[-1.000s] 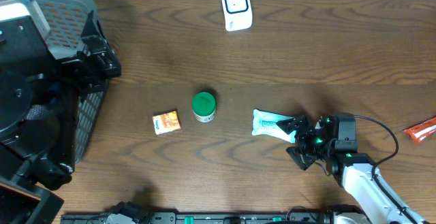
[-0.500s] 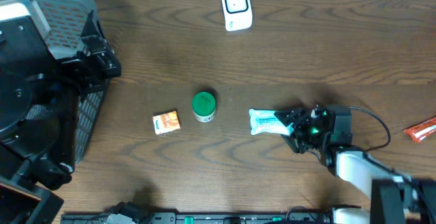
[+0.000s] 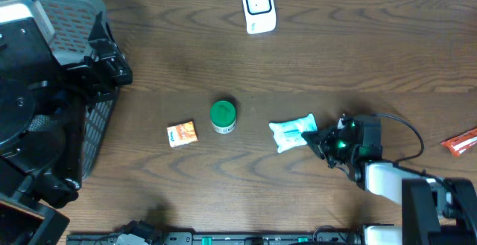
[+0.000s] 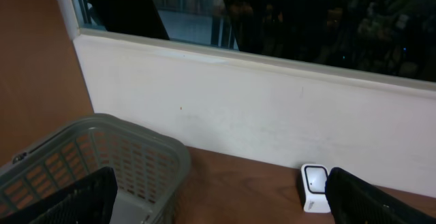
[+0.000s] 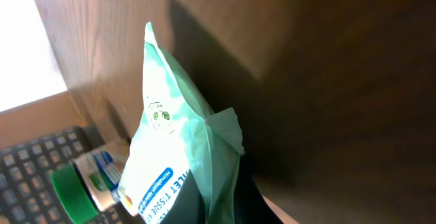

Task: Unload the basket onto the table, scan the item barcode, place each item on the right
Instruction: 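Lift the tissue pack and carry it up toward the white scanner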

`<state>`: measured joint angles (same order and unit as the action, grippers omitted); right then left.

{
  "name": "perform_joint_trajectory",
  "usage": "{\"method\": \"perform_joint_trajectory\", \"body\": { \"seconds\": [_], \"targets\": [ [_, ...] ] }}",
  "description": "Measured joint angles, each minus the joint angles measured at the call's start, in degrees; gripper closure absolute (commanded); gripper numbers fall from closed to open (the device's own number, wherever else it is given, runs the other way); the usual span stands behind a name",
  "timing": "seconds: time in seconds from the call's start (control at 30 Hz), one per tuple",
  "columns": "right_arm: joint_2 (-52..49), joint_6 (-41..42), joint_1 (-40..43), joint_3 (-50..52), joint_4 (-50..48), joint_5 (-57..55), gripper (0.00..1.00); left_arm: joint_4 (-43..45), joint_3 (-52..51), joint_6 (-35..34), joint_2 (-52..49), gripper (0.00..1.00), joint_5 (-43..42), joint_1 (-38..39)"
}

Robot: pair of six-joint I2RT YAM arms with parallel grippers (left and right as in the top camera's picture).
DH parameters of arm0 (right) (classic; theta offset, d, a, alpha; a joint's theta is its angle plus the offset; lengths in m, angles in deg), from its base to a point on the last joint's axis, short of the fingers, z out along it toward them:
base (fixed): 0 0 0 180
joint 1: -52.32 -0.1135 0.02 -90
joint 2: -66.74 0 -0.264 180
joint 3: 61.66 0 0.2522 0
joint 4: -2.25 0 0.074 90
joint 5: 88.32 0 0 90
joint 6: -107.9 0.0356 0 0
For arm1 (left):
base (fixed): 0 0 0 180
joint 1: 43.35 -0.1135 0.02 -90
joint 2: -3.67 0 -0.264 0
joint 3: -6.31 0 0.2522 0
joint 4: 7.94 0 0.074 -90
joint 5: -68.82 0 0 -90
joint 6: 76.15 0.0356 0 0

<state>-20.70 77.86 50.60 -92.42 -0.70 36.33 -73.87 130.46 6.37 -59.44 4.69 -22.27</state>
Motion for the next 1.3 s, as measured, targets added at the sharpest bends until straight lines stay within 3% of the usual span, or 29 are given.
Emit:
{"method": "perform_joint_trajectory", "body": {
  "seconds": [0.23,0.4,0.63,0.73,0.9,1.13,1.3],
  "targets": [
    [10.45,3.85,0.00,3.52,4.74,3.74,0.99,-0.07,0.00,0.00,-0.15,0.02,0.00,0.00],
    [17.92,17.42,0.98,3.32,14.43,8.17,0.99,-0.31,0.00,-0.02,-1.31,0.02,0.00,0.00],
    [18.34,33.07,1.22,3.37,15.50,13.49,0.99,-0.31,0.00,-0.02,-4.83,0.02,0.00,0.00],
    [18.34,43.74,1.22,3.37,15.50,18.53,0.99,-0.28,0.00,-0.02,-6.67,0.02,0.00,0.00],
    [18.34,52.15,2.16,3.34,15.91,24.09,0.99,-0.31,0.00,-0.02,-8.55,0.02,0.00,0.00],
    [18.36,55.74,6.14,3.23,27.23,26.21,0.99,-0.28,0.00,-0.02,-10.27,0.02,0.00,0.00],
    [18.36,56.46,6.93,3.23,27.71,27.89,0.99,-0.28,0.00,-0.04,-11.80,0.02,-0.02,0.00]
  ]
}}
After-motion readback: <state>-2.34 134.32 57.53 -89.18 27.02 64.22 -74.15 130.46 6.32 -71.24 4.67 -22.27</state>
